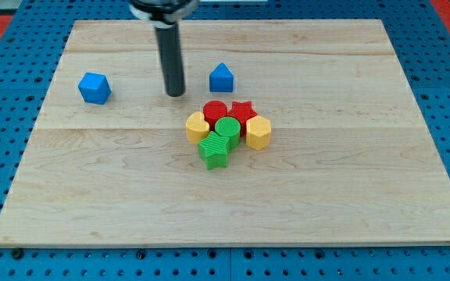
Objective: Slide the blue triangle into the green blocks
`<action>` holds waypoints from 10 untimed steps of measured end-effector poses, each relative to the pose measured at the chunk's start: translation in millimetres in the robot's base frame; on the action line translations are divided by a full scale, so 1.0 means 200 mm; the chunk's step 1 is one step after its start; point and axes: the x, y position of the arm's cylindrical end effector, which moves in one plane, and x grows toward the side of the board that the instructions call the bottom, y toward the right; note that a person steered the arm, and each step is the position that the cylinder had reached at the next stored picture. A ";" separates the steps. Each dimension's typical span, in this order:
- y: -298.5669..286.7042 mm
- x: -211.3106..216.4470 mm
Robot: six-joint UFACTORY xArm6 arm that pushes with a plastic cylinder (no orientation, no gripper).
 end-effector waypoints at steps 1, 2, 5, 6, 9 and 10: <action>0.27 -0.09; 0.59 -0.10; 1.26 0.10; 1.14 0.07; 1.10 0.23; 1.10 0.22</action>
